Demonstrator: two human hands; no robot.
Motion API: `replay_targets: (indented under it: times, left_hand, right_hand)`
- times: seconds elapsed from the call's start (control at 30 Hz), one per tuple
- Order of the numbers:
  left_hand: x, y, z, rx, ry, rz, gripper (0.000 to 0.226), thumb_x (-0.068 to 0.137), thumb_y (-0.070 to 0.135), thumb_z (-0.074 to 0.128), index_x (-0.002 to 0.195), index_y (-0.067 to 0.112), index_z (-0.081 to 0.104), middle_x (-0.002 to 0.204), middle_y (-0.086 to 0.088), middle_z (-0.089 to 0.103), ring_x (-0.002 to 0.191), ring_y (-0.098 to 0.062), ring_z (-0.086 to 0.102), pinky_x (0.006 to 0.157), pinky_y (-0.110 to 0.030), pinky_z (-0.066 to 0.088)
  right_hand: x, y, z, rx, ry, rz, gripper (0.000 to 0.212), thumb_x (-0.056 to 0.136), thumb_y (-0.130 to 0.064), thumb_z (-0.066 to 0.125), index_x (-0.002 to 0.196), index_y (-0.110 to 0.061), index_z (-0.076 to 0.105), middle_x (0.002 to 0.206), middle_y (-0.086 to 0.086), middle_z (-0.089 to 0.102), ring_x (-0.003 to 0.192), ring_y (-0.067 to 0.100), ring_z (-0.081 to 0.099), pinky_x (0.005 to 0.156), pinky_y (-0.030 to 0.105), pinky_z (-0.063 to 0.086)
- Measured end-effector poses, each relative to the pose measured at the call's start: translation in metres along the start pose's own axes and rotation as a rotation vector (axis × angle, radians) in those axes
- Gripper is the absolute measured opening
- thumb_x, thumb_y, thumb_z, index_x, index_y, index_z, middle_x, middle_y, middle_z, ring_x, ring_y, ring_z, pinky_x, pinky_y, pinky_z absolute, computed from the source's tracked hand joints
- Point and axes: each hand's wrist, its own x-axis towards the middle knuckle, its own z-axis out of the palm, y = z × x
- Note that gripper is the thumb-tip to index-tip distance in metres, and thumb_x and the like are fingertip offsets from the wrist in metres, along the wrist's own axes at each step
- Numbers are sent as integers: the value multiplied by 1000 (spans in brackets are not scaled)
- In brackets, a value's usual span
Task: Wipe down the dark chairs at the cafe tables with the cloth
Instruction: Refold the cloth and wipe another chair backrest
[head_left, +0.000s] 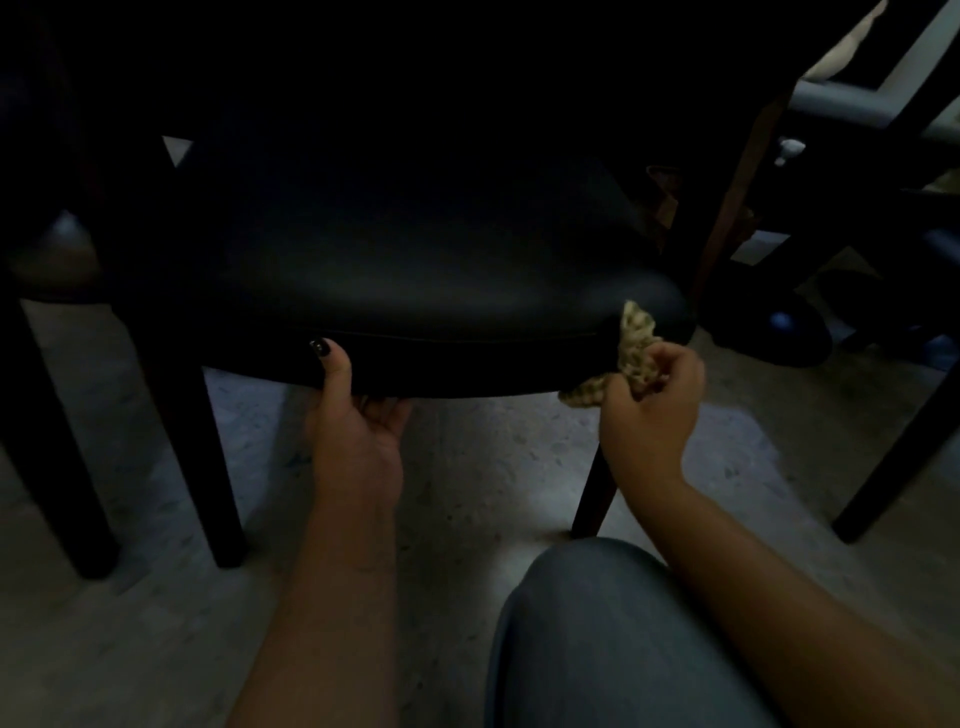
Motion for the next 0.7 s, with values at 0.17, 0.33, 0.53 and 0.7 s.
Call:
replay_targets:
  times: [0.17, 0.33, 0.53, 0.7]
  left_hand:
    - [-1, 6, -2, 29, -2, -26, 49, 70, 45, 70, 108, 15, 65, 111, -11, 72, 99, -26, 71, 83, -43, 59]
    - [-1, 6, -2, 19, 13, -34, 61, 66, 44, 71, 116, 12, 63, 111, -12, 72, 99, -26, 71, 82, -42, 59]
    - [4, 6, -8, 44, -2, -56, 68, 67, 46, 70, 125, 13, 60, 118, -13, 69, 105, -27, 68, 88, -41, 57]
    - [13, 13, -28, -55, 42, -58, 43, 83, 51, 62, 106, 17, 73, 100, -6, 75, 93, -22, 71, 78, -35, 58]
  right_hand:
    - [-13, -12, 3, -7, -116, -39, 30, 72, 6, 63, 86, -15, 48, 94, 10, 52, 77, 24, 54, 65, 26, 46]
    - [-27, -27, 8, -7, -181, 58, 30, 74, 1, 67, 85, -22, 52, 94, 6, 58, 79, 19, 60, 65, 25, 52]
    - [-59, -58, 31, 64, -250, 41, 33, 71, -7, 73, 80, -32, 53, 87, -7, 59, 74, 1, 59, 62, 7, 45]
    - [-83, -73, 55, 115, -227, -36, 32, 70, -4, 75, 86, -26, 57, 89, -12, 56, 78, 0, 58, 66, 4, 43]
